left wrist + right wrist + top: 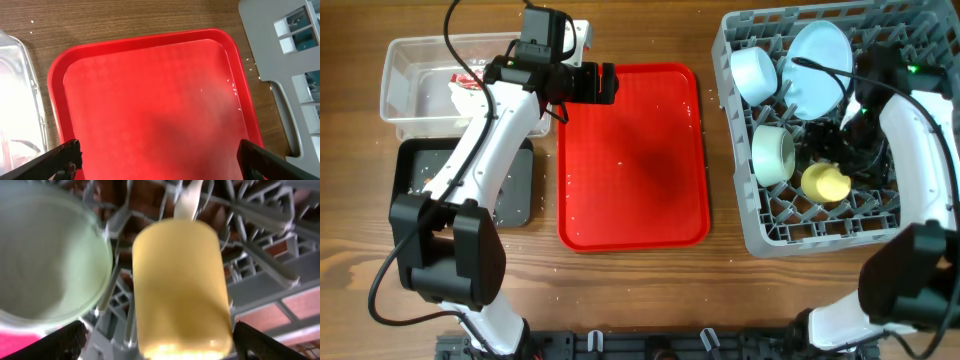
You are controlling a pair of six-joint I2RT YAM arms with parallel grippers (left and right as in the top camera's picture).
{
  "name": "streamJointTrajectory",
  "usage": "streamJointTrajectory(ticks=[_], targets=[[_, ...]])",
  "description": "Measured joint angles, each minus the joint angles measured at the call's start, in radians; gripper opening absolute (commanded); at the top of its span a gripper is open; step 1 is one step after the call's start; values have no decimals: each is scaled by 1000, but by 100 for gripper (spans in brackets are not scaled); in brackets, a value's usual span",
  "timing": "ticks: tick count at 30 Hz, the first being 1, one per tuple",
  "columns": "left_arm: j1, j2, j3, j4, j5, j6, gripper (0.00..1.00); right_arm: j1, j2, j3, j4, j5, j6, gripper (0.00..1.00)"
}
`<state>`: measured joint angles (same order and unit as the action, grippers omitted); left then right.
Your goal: Sort waste into correct bins and load items into the dishwasher rack
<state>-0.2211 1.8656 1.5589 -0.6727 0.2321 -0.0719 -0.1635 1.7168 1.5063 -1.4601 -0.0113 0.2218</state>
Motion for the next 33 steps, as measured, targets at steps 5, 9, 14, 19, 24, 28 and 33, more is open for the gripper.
streamJointTrajectory(ticks=[5, 9, 14, 19, 24, 28, 33], targets=[[0, 0, 0, 0, 0, 0, 100, 173, -302, 39, -42, -119, -19, 100], [0, 0, 0, 0, 0, 0, 100, 298, -456, 41, -44, -150, -23, 100], [0, 0, 0, 0, -3, 0, 100, 298, -469, 38, 370, -258, -214, 100], [0, 0, 0, -1, -3, 0, 100, 300, -650, -243, 938, -245, -255, 100], [0, 0, 0, -1, -3, 0, 100, 300, -1021, -925, 1461, -154, -269, 100], [0, 0, 0, -2, -3, 0, 100, 300, -1286, -1313, 1591, -101, -269, 100], [0, 0, 0, 0, -3, 0, 100, 300, -1571, -1484, 1553, -89, -269, 99]])
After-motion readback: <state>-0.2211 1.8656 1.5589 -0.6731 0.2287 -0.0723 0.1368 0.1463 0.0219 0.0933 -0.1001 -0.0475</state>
